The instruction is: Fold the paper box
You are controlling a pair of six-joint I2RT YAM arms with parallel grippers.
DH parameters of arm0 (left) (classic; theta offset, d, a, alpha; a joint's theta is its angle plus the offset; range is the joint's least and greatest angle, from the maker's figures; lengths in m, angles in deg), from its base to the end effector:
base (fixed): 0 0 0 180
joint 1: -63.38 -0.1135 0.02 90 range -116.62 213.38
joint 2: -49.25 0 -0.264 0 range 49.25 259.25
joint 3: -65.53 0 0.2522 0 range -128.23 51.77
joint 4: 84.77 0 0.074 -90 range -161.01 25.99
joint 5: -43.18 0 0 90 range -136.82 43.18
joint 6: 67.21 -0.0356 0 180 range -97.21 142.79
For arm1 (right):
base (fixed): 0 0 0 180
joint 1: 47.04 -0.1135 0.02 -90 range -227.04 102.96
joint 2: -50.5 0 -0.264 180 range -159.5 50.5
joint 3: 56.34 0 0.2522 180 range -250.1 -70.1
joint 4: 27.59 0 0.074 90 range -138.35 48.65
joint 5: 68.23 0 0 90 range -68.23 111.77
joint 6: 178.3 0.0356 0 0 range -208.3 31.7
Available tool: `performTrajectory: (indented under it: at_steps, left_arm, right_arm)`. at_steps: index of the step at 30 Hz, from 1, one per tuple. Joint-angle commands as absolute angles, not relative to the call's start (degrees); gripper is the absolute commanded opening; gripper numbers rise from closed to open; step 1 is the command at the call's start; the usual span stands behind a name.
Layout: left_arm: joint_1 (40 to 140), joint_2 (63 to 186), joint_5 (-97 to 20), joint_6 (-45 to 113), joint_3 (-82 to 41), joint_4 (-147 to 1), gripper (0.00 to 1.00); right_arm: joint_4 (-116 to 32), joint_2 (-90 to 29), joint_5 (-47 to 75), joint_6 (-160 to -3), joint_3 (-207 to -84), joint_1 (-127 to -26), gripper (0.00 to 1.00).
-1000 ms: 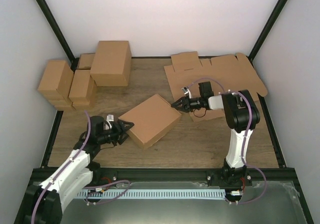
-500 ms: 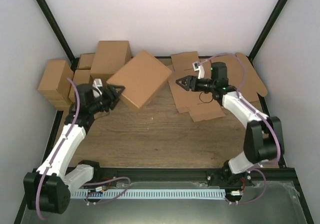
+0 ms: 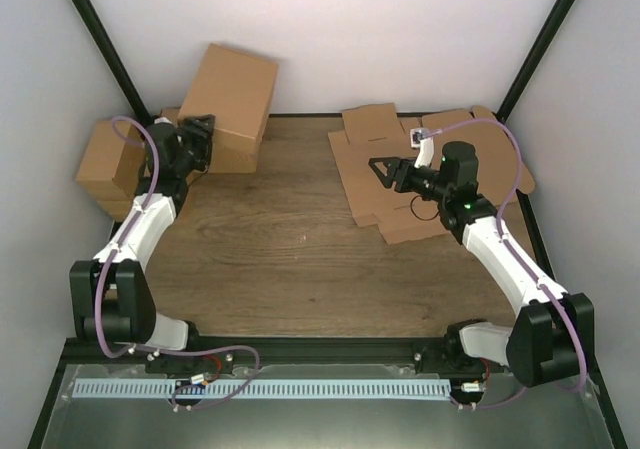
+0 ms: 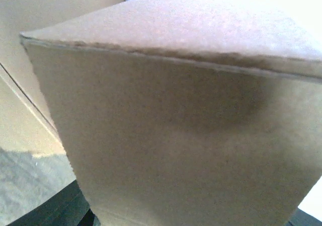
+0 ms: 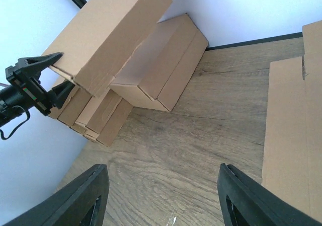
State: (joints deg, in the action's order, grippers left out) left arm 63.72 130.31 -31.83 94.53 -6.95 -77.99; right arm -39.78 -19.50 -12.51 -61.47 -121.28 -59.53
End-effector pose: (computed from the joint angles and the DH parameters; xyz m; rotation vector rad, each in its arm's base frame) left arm 0.3328 -0.0112 0.3080 -0.9900 1.7166 -1.0941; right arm 0.2687 0.0801 0.3087 -0.1910 1.9381 1.0222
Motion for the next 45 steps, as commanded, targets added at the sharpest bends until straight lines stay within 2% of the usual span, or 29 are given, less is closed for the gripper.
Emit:
performTrajectory:
  at_steps: [1,5,13,29,45]
  left_arm:
    - [62.7,131.5,-41.7,101.0,-9.4,-87.7,0.57]
    - [61.0,133.8,-42.8,105.9,-8.7,-91.2,0.57]
    - [58.4,141.1,-35.3,109.7,-10.4,-95.9,0.57]
    - [55.2,150.3,-25.5,105.3,-16.8,-92.6,0.57]
    - [55.2,154.1,-27.6,105.3,-18.8,-91.6,0.57]
  right_arm:
    - [-40.2,-17.4,-11.0,-61.8,-121.0,-59.3,0.62]
    - [-40.5,-17.0,-11.3,-62.3,-120.7,-59.3,0.61]
    - [-41.0,-16.9,-11.8,-63.1,-120.9,-59.2,0.61]
    - [-40.7,-18.9,-13.3,-63.2,-120.2,-59.2,0.61]
    - [-40.0,-21.3,-13.9,-63.8,-120.4,-59.3,0.6]
